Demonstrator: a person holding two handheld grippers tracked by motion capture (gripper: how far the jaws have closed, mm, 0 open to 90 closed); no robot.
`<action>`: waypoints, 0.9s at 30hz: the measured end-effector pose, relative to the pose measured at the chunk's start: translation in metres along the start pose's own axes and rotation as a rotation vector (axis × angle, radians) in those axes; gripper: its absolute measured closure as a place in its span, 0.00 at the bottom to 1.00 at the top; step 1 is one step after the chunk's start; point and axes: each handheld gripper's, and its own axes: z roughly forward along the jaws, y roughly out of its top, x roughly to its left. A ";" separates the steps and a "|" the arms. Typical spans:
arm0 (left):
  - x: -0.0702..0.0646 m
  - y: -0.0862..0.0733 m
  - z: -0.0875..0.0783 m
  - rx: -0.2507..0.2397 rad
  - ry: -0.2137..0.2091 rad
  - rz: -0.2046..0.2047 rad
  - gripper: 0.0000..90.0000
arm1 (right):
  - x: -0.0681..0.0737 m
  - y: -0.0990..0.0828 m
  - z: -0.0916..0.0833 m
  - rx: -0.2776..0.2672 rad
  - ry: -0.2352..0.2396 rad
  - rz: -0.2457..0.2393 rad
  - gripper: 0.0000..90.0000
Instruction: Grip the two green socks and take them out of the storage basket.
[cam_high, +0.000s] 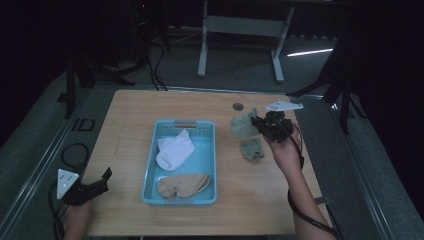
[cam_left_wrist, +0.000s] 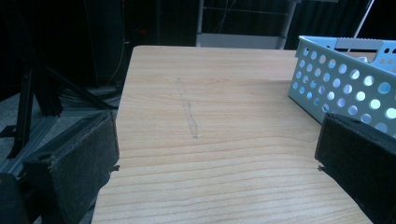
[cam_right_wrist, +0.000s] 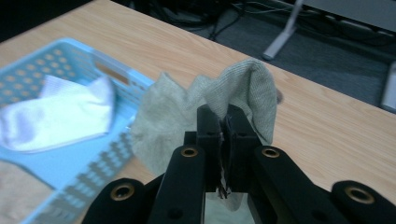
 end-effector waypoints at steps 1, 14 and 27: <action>0.000 0.000 0.000 0.000 0.000 0.000 0.00 | -0.003 -0.002 0.000 0.003 -0.005 0.010 0.96; 0.000 0.000 0.000 0.000 0.002 0.002 0.00 | -0.043 -0.043 0.000 0.029 -0.083 0.115 0.96; -0.001 0.000 0.000 0.000 0.003 0.004 0.00 | -0.080 -0.095 0.001 0.103 -0.156 0.206 0.96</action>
